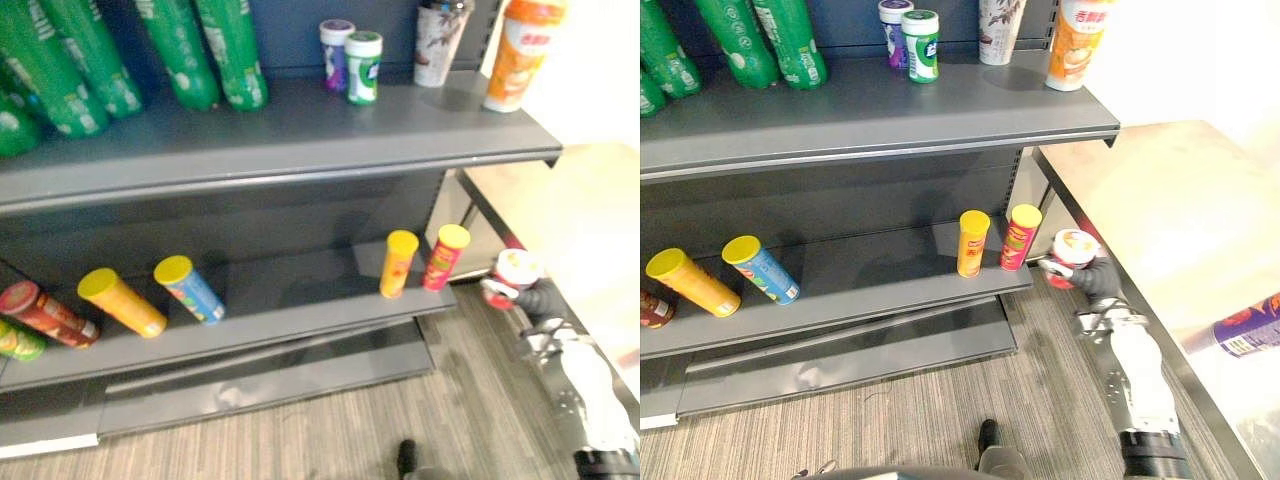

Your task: Put the gum and the chips on the shelf.

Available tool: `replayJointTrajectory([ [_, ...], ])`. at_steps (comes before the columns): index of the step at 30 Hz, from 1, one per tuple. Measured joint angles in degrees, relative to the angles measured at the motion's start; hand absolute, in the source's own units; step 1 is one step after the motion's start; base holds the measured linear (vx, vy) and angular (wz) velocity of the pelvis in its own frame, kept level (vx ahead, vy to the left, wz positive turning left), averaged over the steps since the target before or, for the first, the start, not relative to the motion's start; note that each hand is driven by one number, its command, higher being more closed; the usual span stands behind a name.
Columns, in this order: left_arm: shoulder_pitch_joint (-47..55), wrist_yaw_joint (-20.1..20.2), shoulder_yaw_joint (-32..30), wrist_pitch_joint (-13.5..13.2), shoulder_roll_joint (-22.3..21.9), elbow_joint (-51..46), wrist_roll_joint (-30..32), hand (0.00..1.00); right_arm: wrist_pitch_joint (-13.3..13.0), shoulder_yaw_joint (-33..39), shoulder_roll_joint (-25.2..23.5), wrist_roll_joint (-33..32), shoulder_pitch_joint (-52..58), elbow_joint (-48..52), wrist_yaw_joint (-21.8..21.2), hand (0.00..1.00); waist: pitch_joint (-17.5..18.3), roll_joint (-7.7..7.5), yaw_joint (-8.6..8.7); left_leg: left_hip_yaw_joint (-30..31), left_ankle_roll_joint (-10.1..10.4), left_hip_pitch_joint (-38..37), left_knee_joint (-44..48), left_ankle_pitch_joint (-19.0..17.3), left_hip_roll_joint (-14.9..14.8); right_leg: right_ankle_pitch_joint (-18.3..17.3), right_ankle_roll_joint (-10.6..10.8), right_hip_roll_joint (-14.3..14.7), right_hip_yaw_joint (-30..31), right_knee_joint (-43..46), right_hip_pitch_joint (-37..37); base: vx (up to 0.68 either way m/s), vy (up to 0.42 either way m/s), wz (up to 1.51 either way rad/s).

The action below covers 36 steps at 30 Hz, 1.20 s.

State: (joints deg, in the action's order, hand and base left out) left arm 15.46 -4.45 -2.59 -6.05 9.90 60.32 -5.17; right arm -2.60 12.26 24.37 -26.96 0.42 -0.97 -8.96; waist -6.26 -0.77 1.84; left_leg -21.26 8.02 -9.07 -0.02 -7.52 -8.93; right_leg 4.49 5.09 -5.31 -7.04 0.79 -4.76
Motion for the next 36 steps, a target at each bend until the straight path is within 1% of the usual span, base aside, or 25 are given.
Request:
replayJointTrajectory([
  [2, 0.05, -0.03, 0.01, 0.08, 0.0, -0.15, 1.28, 0.0, -0.31, 3.64, 0.64, 0.02, 0.6, -0.98, 1.0, 1.0, 0.23, -0.42, 1.19, -1.01, 0.09, -0.5, -0.04, -0.12, 0.0, -0.01, 0.0, 0.22, 0.78, 0.22, -0.05, 0.0, -0.001, -0.18],
  [6, 0.11, -0.05, 0.01, 0.46, 0.02, -0.3, 1.64, 0.0, -1.31, 7.64, 2.57, 0.02, 0.9, -1.76, 1.69, 1.0, 0.54, -1.01, 1.73, -3.31, -0.12, -1.68, 0.23, -0.7, -0.03, -0.01, 0.0, 0.67, 2.66, 0.74, -0.18, -0.02, 0.0, -0.26],
  [7, 0.33, -0.06, 0.01, 0.46, 0.01, -0.67, 1.88, 0.0, -1.91, 8.29, 3.37, 0.06, 0.87, -1.76, 2.12, 1.0, 0.62, -1.18, 2.46, -3.52, -0.24, -1.97, 0.2, -0.79, 0.04, -0.03, 0.01, 0.65, 2.86, 1.07, -0.2, -0.02, -0.001, -0.1],
  [8, 0.49, -0.07, 0.01, 0.47, 0.02, -0.91, 1.93, 0.0, -2.22, 8.51, 3.85, 0.07, 0.88, -1.76, 2.2, 1.0, 0.7, -1.24, 2.69, -3.61, -0.24, -2.05, 0.19, -0.85, 0.07, -0.05, 0.02, 0.64, 2.96, 1.19, -0.2, -0.03, 0.0, -0.12],
  [9, 0.53, -0.08, 0.01, 0.47, 0.06, -1.18, 1.93, 0.0, -3.13, 9.55, 4.5, 0.07, 0.86, -1.75, 2.18, 1.0, 0.82, -1.34, 2.81, -4.03, -0.24, -2.13, 0.27, -1.1, 0.11, -0.05, 0.02, 0.64, 3.26, 1.24, -0.26, -0.03, 0.0, -0.19],
  [12, 0.53, -0.09, 0.01, 0.71, 0.06, -1.22, 1.94, 0.0, -4.35, 10.09, 7.54, 0.08, -0.98, -1.73, 2.4, 1.0, 1.25, -1.52, 2.93, -4.98, -0.26, -2.1, 0.25, -1.24, 0.4, -0.03, 0.04, 0.66, 4.21, 1.32, -0.95, -0.03, -0.007, -0.16],
  [15, 0.56, -0.12, 0.01, 1.24, 0.03, -1.16, 1.94, 0.0, -4.55, 10.02, 10.02, 0.07, -4.34, -1.73, 2.43, 1.0, 1.29, -1.5, 2.84, -4.84, -0.27, -2.09, 0.17, -1.25, 0.4, -0.03, 0.04, 0.66, 4.15, 1.29, -0.94, 0.0, 0.0, 0.0],
  [17, 0.73, -0.13, -0.01, 1.29, -0.17, -0.95, 1.95, 0.0, -4.61, 9.92, 12.03, 0.03, -10.35, -1.73, 2.38, 1.0, 1.39, -1.41, 2.69, -4.67, -0.46, -2.09, -0.16, -1.07, 0.43, 0.04, 0.09, 0.67, 4.02, 1.03, -0.87, 0.01, -0.015, 0.04],
  [21, 0.8, -0.13, -0.01, 1.32, -0.38, -0.91, 2.56, 0.0, -4.99, 8.98, 14.59, -0.71, -18.17, -1.72, 2.22, 1.0, 1.99, -1.29, 2.5, -3.45, -0.48, -2.21, -1.57, -0.3, 0.49, 0.81, 0.01, 0.63, 2.79, -0.41, 0.12, 0.04, -0.005, 0.17],
  [24, 0.82, -0.12, -0.02, 1.34, -0.66, -0.89, 3.89, 0.0, -4.96, 5.89, 15.9, -1.15, -23.25, -1.73, 2.04, 1.0, 2.26, -1.35, 1.94, -2.95, -0.48, -2.2, -1.82, -0.08, 0.53, 0.84, 0.02, 0.56, 2.26, -0.83, 0.36, 0.05, 0.006, 0.11],
  [26, 0.76, 0.01, -0.02, 1.31, -0.84, -0.91, 4.18, 0.0, -4.48, 3.34, 15.91, -1.2, -26.58, -1.72, 2.02, 1.0, 2.27, -1.35, 1.11, -2.22, -0.48, -2.23, -1.84, -0.08, 0.53, 0.84, 0.01, 0.47, 1.58, -1.39, 1.11, 0.03, 0.0, 0.14],
  [27, 0.75, 0.01, -0.03, 1.31, -0.84, -0.92, 4.19, 0.0, -4.0, 2.68, 15.91, -1.21, -27.3, -1.72, 2.0, 1.0, 2.28, -1.36, 1.1, -1.77, -0.49, -2.22, -1.84, -0.07, 0.52, 0.85, 0.02, 0.41, 1.21, -1.59, 1.4, 0.03, -0.008, 0.22],
  [28, 0.75, 0.01, -0.02, 1.26, -0.87, -0.94, 4.2, 0.0, -2.95, 1.32, 15.91, -1.24, -28.95, -1.74, 1.95, 1.0, 2.28, -1.35, 0.95, -1.48, -0.49, -2.2, -1.84, -0.07, 0.48, 0.85, 0.02, 0.36, 0.85, -1.65, 1.58, 0.02, -0.011, 0.17],
  [30, 0.77, -0.01, -0.02, 1.27, -0.88, -0.89, 4.2, 0.0, -2.23, -0.83, 15.91, -1.43, -31.15, -1.76, 1.62, 1.0, 2.28, -1.34, 0.36, -1.24, -0.49, -2.2, -1.84, -0.07, 0.45, 0.85, 0.01, 0.31, 0.52, -1.81, 1.86, 0.0, -0.011, 0.1],
  [31, 0.69, -0.04, -0.02, 1.27, -0.88, -0.92, 4.2, 0.0, -1.23, -2.07, 15.91, -2.31, -32.43, -1.75, 1.15, 1.0, 2.28, -1.34, -0.22, -1.04, -0.49, -2.21, -1.81, -0.07, 0.44, 0.84, 0.01, 0.3, 0.39, -1.83, 1.98, -0.01, -0.015, 0.06],
  [32, 0.61, -0.05, -0.02, 1.26, -0.88, -0.95, 4.2, 0.0, -0.85, -2.54, 15.9, -2.37, -33.0, -1.76, 0.99, 1.0, 2.28, -1.34, -0.47, -0.93, -0.5, -2.18, -1.81, -0.07, 0.44, 0.84, 0.01, 0.29, 0.32, -1.84, 2.0, -0.02, -0.022, 0.12],
  [36, 0.66, -0.16, -0.02, 1.33, -0.89, -0.93, 4.2, 0.0, 1.85, -6.51, 15.89, -3.0, -36.6, -1.79, -0.2, 1.0, 2.28, -1.33, -0.91, 0.11, -0.67, -1.97, -1.82, 0.13, 0.46, 0.84, 0.01, 0.03, -0.52, -1.85, 2.33, -0.02, -0.02, 0.1],
])
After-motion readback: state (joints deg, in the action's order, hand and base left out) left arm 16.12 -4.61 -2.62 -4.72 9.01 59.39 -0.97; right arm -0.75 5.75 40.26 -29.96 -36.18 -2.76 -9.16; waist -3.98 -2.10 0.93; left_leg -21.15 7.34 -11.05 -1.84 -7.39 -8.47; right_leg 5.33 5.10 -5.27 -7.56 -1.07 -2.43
